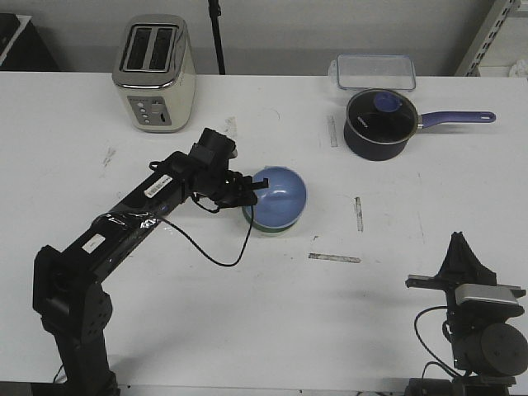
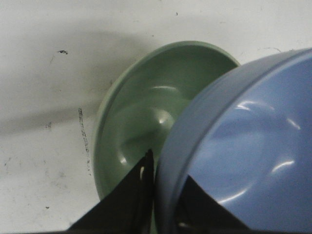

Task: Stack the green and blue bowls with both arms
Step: 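Lower the blue bowl into the green bowl and open the left gripper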

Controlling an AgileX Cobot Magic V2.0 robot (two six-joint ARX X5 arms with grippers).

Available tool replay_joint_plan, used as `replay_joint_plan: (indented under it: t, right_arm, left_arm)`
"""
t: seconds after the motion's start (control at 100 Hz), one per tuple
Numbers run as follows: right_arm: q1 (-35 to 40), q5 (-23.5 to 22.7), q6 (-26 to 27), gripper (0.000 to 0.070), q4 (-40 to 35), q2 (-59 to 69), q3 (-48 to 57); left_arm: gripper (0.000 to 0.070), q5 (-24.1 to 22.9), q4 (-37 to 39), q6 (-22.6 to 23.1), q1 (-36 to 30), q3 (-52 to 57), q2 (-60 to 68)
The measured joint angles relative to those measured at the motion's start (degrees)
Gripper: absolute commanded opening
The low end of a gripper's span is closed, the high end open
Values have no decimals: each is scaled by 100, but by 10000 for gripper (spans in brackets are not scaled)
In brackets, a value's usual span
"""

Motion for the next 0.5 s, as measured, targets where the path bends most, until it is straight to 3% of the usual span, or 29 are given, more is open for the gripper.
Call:
replay_joint_plan:
  t: [0.25, 0.32, 0.33, 0.5]
  right_arm:
    - [0, 0, 0, 7, -2, 0, 0]
    - [0, 0, 0, 6, -2, 0, 0]
    - [0, 0, 0, 7, -2, 0, 0]
    - [0, 0, 0, 6, -2, 0, 0]
  left_arm:
    - [99, 0, 4, -2, 0, 0, 9]
    - [191, 2, 4, -2, 0, 0, 9]
    - [234, 2, 4, -2, 0, 0, 9]
    - [258, 20, 4, -2, 0, 0, 9]
